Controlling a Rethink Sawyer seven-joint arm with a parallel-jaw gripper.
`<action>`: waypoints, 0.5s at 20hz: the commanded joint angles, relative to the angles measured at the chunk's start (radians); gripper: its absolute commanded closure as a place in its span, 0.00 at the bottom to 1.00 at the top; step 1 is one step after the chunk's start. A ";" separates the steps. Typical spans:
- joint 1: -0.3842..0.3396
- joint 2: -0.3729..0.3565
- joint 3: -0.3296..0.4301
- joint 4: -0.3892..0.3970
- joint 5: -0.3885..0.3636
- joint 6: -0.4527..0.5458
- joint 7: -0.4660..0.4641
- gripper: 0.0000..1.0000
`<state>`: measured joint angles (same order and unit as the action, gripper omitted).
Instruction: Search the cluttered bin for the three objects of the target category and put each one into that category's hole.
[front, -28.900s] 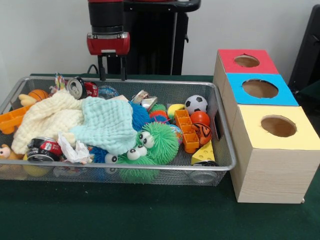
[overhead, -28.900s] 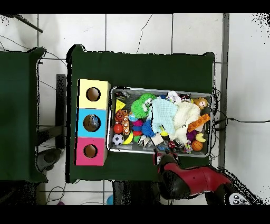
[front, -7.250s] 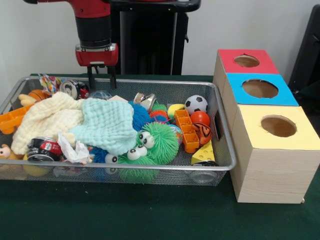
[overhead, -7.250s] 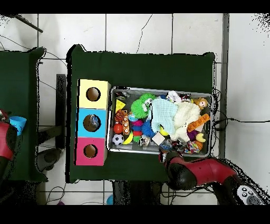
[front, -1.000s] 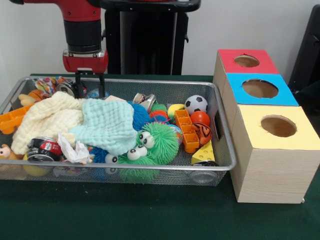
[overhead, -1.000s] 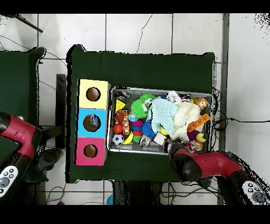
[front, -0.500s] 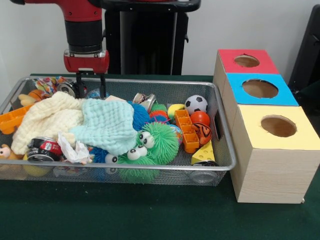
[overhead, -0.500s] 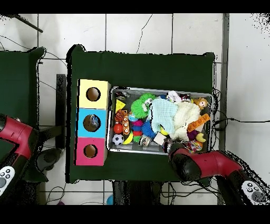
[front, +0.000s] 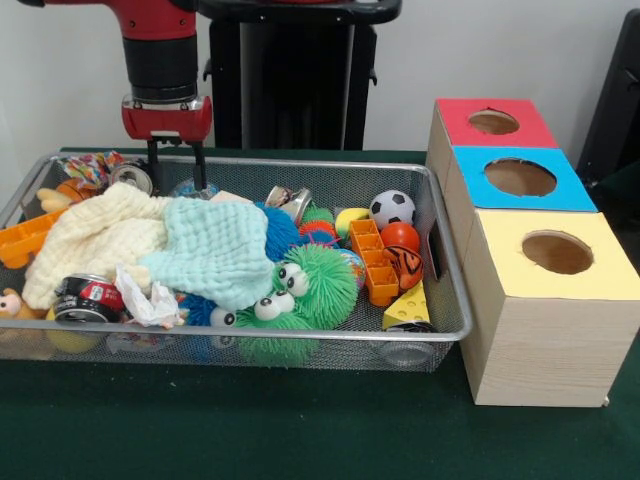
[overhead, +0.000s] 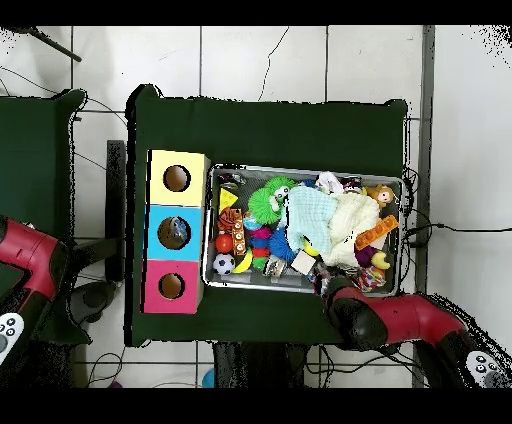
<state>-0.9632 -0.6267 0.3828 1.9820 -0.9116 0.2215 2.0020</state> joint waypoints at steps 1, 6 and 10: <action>-0.010 0.032 0.042 0.023 -0.041 0.010 -0.060 0.00; 0.013 0.025 0.012 0.037 -0.049 -0.019 -0.018 0.00; 0.036 0.025 -0.008 0.035 -0.052 -0.036 0.008 0.00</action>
<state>-0.9618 -0.6256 0.3765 2.0225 -0.9118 0.2215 2.0020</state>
